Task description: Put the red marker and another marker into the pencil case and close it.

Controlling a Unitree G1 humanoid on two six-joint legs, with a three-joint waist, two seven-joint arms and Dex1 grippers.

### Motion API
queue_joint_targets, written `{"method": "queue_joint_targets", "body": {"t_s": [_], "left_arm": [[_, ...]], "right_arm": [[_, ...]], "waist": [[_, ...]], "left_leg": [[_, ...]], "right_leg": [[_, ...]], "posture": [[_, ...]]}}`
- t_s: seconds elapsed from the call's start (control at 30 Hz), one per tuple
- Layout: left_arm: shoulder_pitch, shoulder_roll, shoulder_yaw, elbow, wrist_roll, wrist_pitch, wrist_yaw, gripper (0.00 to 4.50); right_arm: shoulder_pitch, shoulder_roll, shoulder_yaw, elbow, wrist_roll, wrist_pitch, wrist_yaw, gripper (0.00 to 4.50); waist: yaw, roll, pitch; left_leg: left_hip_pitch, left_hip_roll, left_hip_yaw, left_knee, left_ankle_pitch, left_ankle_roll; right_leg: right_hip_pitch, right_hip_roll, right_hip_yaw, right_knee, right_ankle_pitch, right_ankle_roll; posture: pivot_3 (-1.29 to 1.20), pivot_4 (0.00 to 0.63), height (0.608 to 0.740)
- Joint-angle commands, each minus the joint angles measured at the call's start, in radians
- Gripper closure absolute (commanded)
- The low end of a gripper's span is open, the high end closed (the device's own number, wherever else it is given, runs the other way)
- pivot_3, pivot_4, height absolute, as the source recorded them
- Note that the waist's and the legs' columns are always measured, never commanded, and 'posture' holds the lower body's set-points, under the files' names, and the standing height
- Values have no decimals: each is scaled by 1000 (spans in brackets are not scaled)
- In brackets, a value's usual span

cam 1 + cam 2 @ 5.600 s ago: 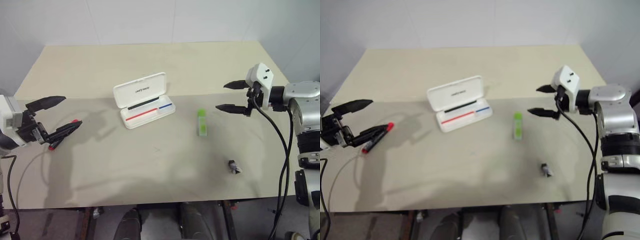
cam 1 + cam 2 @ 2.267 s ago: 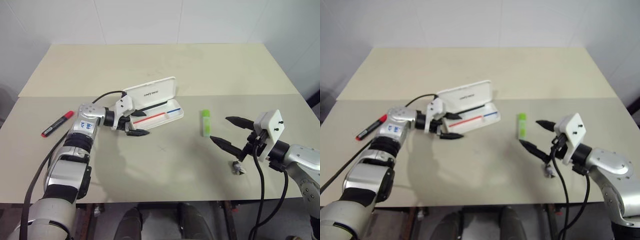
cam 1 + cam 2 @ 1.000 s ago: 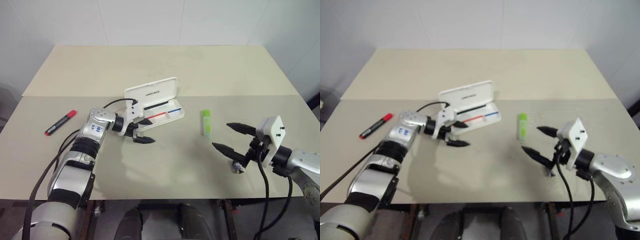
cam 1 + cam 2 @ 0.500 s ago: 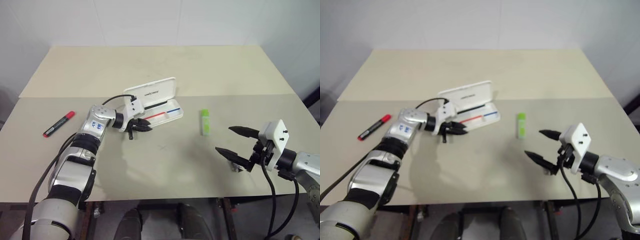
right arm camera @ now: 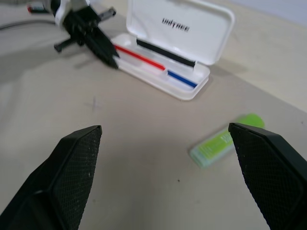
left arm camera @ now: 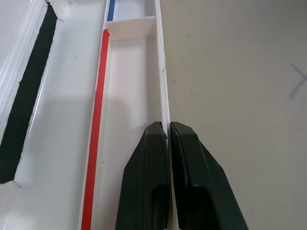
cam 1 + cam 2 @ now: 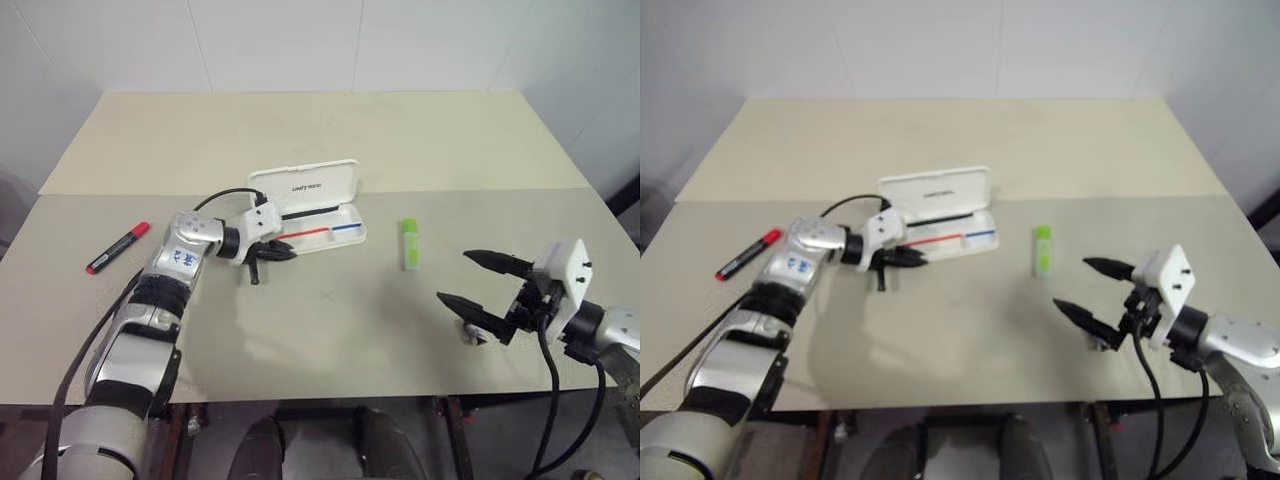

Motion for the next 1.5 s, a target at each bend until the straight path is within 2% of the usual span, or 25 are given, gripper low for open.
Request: {"method": "queue_joint_targets", "body": {"t_s": [0.03, 0.2, 0.37, 0.53, 0.57, 0.77, 1.07, 1.33, 1.5], "left_arm": [[60, 22, -11, -163, 3, 64, -4, 4475], [156, 44, -29, -365, 12, 118, 7, 4475], [229, 54, -43, -524, 10, 150, 10, 4475], [294, 77, -58, -636, 11, 147, 15, 4475], [309, 79, -58, -662, 7, 152, 18, 4475], [425, 92, -63, -814, -24, 136, 8, 4475], [533, 146, -58, -895, 10, 55, 61, 4475], [600, 115, -7, -990, -44, 159, 164, 4475], [658, 149, -15, -1009, -82, 150, 117, 4475]], "right_arm": [[32, 9, -43, -22, 51, -51, 56, 0], [77, 11, -34, -37, 82, -75, 114, 0], [159, -7, -4, 6, 26, -148, 219, 0], [164, 3, 9, 25, 4, -169, 218, 0], [160, 5, 12, 27, 2, -170, 212, 0], [148, 1, 14, 45, -5, -176, 209, 0], [122, -7, 21, 73, -19, -179, 206, 0], [87, -4, 48, 94, -41, -173, 196, 0], [57, -7, 66, 111, -49, -169, 192, 0]], "waist": [[1, 0, 0], [1, 0, 0], [6, 0, 0], [4, 0, 0], [3, 0, 0], [2, 0, 0], [0, 0, 0], [1, 0, 0], [1, 0, 0]], "left_leg": [[0, 0, 0, 0, -1, 0], [0, 0, 0, 0, -3, -1], [0, 0, 0, 0, -5, -2], [0, 0, 0, 1, -5, -2], [0, 0, 0, 1, -5, -2], [0, 0, 0, 1, -5, -2], [1, 0, 0, 1, -5, -2], [1, 0, 0, 1, -5, -2], [1, 0, 0, 1, -5, -2]], "right_leg": [[0, 0, 0, 0, 1, 3], [0, 0, 0, 1, 0, 4], [0, 0, 0, 1, -1, 5], [0, 0, 0, 0, -4, 0], [0, -1, 0, 0, -8, -7], [0, -1, 0, 1, -8, -8], [0, -1, 0, 1, -8, -8], [0, -1, 1, 1, -9, -8], [0, 0, 1, 1, -9, -9]], "posture": [[0, 150, 740], [0, 150, 740], [0, 150, 740], [0, 150, 740], [0, 150, 740], [0, 150, 740], [0, 150, 740], [0, 150, 740], [0, 150, 740]]}}
